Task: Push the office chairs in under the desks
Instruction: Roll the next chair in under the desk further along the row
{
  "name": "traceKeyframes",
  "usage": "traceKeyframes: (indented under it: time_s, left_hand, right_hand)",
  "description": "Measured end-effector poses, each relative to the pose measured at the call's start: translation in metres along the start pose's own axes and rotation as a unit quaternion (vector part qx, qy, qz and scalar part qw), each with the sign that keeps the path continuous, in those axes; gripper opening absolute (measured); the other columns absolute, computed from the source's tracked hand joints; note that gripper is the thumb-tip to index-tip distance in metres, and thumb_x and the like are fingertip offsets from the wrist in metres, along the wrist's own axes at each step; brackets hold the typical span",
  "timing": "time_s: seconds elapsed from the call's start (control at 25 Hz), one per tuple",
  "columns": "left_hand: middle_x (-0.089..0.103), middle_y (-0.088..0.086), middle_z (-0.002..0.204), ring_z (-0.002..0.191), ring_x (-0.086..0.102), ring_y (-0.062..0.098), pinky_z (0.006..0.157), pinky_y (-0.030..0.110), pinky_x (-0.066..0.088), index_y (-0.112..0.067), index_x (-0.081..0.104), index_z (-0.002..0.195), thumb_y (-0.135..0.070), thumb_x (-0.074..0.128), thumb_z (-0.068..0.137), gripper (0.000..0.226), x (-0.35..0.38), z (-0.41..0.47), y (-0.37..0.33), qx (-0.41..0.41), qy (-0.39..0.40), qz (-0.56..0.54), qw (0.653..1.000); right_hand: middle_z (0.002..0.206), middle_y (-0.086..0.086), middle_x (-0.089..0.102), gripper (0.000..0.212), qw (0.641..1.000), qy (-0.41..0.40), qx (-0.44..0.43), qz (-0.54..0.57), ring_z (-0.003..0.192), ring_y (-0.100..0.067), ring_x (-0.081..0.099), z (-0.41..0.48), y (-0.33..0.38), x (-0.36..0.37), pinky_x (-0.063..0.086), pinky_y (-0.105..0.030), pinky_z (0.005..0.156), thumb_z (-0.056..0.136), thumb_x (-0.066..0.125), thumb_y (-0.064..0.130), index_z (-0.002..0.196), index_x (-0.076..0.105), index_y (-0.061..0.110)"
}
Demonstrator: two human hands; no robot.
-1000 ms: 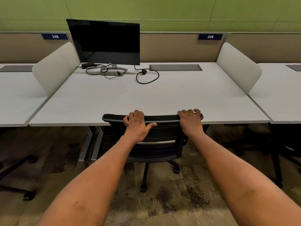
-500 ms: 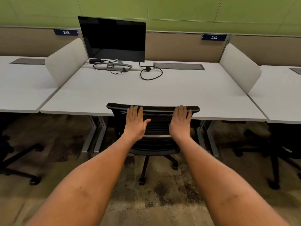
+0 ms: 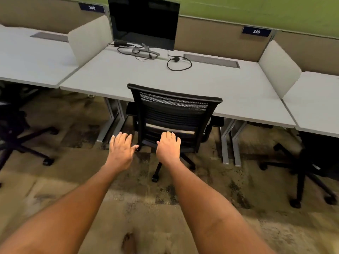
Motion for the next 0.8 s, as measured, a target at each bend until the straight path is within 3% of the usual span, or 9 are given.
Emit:
traceKeyframes:
  time_s: [0.24,0.4,0.52,0.8]
  left_hand:
    - [0.054,0.013,0.131,0.134,0.038,0.031,0.115,0.046,0.019,-0.006,0.052,0.131,-0.039,0.046,0.097,0.048,-0.033,-0.084,0.077,-0.092,0.015,0.013,0.996]
    - [0.06,0.009,0.108,0.115,0.05,0.029,0.109,0.043,0.028,-0.009,0.062,0.104,-0.041,0.044,0.097,0.038,-0.065,-0.134,0.148,-0.142,-0.004,0.009,0.99]
    - [0.06,0.007,0.101,0.106,0.051,0.027,0.102,0.042,0.033,-0.01,0.062,0.094,-0.043,0.042,0.097,0.038,-0.092,-0.18,0.218,-0.163,-0.015,0.009,0.986]
    - [0.06,0.013,0.112,0.112,0.05,0.03,0.097,0.039,0.033,-0.006,0.061,0.104,-0.044,0.039,0.098,0.045,-0.175,-0.277,0.393,-0.253,-0.006,0.049,0.966]
  right_hand:
    - [0.127,-0.009,0.054,0.032,0.995,0.051,-0.087,0.002,0.12,-0.029,0.045,-0.044,0.096,0.028,0.035,-0.046,0.098,0.095,0.038,0.015,0.125,0.05,0.011]
    - [0.127,-0.01,0.055,0.034,0.991,0.063,-0.115,0.001,0.119,-0.03,0.048,-0.064,0.173,0.044,0.037,-0.048,0.098,0.102,0.033,0.028,0.126,0.05,0.01]
    - [0.125,-0.01,0.056,0.035,0.989,0.065,-0.134,0.0,0.117,-0.031,0.05,-0.087,0.247,0.059,0.039,-0.048,0.096,0.102,0.034,0.032,0.124,0.052,0.01]
    - [0.126,-0.01,0.056,0.037,0.979,0.073,-0.189,0.019,0.117,-0.03,0.05,-0.152,0.447,0.088,0.039,-0.046,0.094,0.102,0.033,0.036,0.123,0.051,0.011]
Point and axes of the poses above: each hand's wrist, its own z-axis towards the middle knuckle, its own x-axis out of the palm, y = z × x, the point moved 1 cm from there along z, towards the middle knuckle
